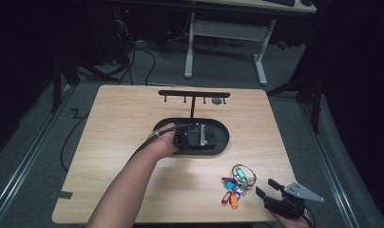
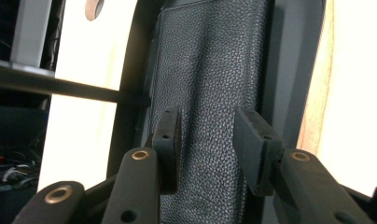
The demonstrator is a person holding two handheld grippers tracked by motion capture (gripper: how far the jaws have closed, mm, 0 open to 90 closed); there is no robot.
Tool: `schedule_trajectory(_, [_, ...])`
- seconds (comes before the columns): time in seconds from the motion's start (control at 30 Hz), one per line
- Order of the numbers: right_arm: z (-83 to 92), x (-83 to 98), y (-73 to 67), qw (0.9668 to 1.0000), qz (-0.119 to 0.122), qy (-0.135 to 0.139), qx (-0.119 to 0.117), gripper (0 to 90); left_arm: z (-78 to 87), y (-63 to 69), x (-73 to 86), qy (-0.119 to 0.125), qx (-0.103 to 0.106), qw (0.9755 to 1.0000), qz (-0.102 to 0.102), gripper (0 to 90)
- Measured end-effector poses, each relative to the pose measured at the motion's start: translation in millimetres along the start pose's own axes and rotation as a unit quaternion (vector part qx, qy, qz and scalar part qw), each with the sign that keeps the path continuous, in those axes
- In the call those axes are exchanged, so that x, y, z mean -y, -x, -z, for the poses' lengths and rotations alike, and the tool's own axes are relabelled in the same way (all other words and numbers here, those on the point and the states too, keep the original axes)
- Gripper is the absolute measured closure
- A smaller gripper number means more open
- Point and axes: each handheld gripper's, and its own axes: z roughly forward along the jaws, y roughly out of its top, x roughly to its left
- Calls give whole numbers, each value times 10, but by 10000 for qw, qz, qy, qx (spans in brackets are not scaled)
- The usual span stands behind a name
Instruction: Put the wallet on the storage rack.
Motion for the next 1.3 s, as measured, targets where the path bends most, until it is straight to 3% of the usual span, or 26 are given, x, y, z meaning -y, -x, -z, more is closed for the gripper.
schedule_trajectory(0.27, [-2, -3, -4, 10000, 32, -14, 14, 349, 148, 86, 193, 269, 63, 9977, 615, 631])
schedule_trajectory(0.33, [-4, -4, -6, 10000, 52, -20, 20, 349, 209, 108, 250, 390, 102, 9958, 817, 631])
schedule_trajectory(0.43, [3, -11, -14, 10000, 56, -11, 27, 349, 305, 141, 361, 635, 148, 9901, 1242, 629])
schedule_trajectory(0.5, [3, -9, -17, 10000, 60, -15, 25, 350, 353, 173, 445, 708, 112, 9877, 1388, 628])
schedule_trajectory(0.53, [3, -9, -17, 10000, 60, -15, 25, 350, 353, 173, 445, 708, 112, 9877, 1388, 625])
schedule_trajectory(0.63, [-3, -7, -15, 10000, 74, -28, 21, 353, 438, 241, 640, 794, 186, 9803, 1800, 617])
schedule_trajectory(0.77, [5, -8, -18, 10000, 63, -23, 20, 359, 520, 373, 853, 843, 224, 9733, 2125, 609])
schedule_trajectory(0.8, [4, -8, -19, 10000, 50, -26, 11, 361, 543, 410, 911, 878, 244, 9707, 2222, 607])
schedule_trajectory(0.83, [3, -8, -20, 10000, 42, -36, 8, 363, 562, 450, 968, 931, 322, 9665, 2372, 607])
schedule_trajectory(0.87, [0, -9, -18, 10000, 63, -36, 0, 363, 584, 494, 1026, 965, 325, 9643, 2443, 607])
schedule_trajectory(1.03, [-9, -11, -26, 10000, 55, -73, -17, 363, 665, 731, 1301, 976, 296, 9577, 2691, 597])
schedule_trajectory(1.13, [-13, -12, -28, 9999, 83, -80, -23, 363, 741, 861, 1471, 1008, 273, 9525, 2861, 585])
schedule_trajectory(1.23, [-13, -6, -24, 9999, 59, -98, -11, 363, 861, 989, 1659, 1061, 192, 9447, 3098, 571])
schedule_trajectory(1.3, [-19, -3, -15, 9999, 61, -111, -11, 364, 946, 1076, 1782, 1141, 185, 9361, 3323, 562])
